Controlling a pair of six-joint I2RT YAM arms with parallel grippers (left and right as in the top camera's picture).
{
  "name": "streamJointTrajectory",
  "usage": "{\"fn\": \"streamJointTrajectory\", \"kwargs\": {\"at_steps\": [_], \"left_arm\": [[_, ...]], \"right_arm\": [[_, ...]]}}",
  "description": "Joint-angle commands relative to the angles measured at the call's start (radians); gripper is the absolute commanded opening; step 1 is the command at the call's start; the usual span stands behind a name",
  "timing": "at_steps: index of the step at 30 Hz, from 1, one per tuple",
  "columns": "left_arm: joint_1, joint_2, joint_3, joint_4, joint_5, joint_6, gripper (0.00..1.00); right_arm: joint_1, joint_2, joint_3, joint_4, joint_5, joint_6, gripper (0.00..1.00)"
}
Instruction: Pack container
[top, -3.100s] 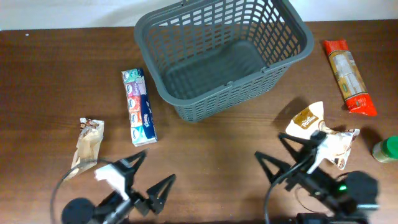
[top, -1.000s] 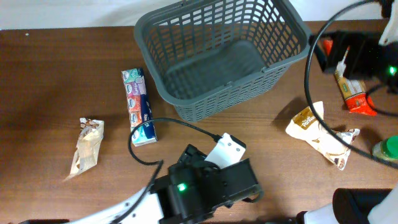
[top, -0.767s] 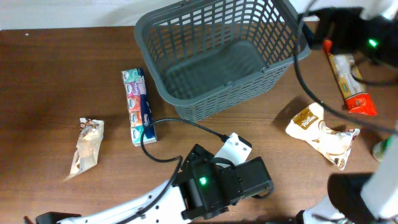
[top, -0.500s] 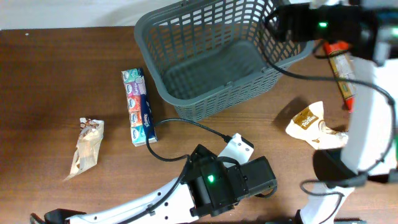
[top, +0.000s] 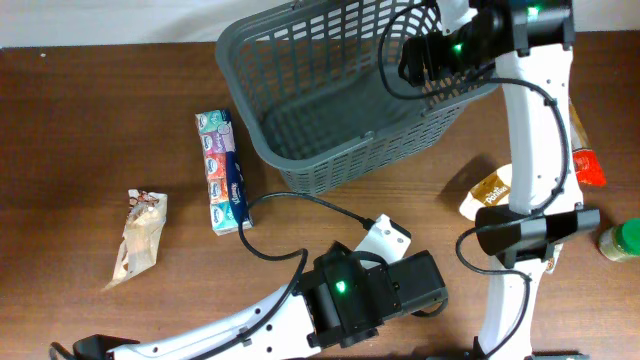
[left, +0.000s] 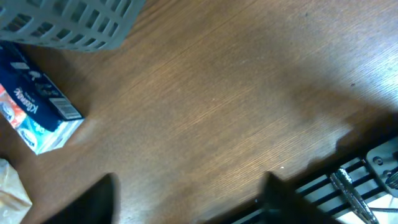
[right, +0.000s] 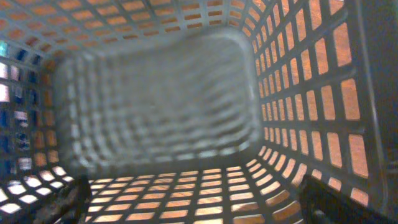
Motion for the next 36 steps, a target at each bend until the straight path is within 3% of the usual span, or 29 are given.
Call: {"fn": "streamJointTrajectory", "kwargs": {"at_steps": [1,3,4,9,20,25,36], "left_arm": [[-0.005,0.023,0.016,0.025,-0.018,-0.019,0.02],[-0.003,0.033,0.016,0.033,-0.068,-0.07,0.02],[-0.003,0.036,0.016,0.034,-0.087,-0.087,0.02],[0.008,0.047,0.016,0.058,-0.143,-0.1,0.02],[0.141,0.047,0.016,0.087,-0.138,-0.1,0.02],[0.191,0.05,0.016,0.144,-0.052,-0.052,0.02],[0.216,0.101,0.016,0.195,-0.039,-0.016,0.02]], "right_arm": [[0.003,0.0,0.0,-0.002,0.034,0.005,0.46],[0.003,0.0,0.0,-0.002,0.041,0.008,0.14],[0.003,0.0,0.0,-0.002,0.064,0.034,0.04],[0.003,0.001,0.0,0.002,0.237,0.185,0.04],[0.003,0.001,-0.039,0.0,0.235,0.186,0.04],[0.003,0.001,-0.109,-0.003,0.236,0.186,0.04],[0.003,0.001,-0.15,-0.016,0.243,0.186,0.04]]}}
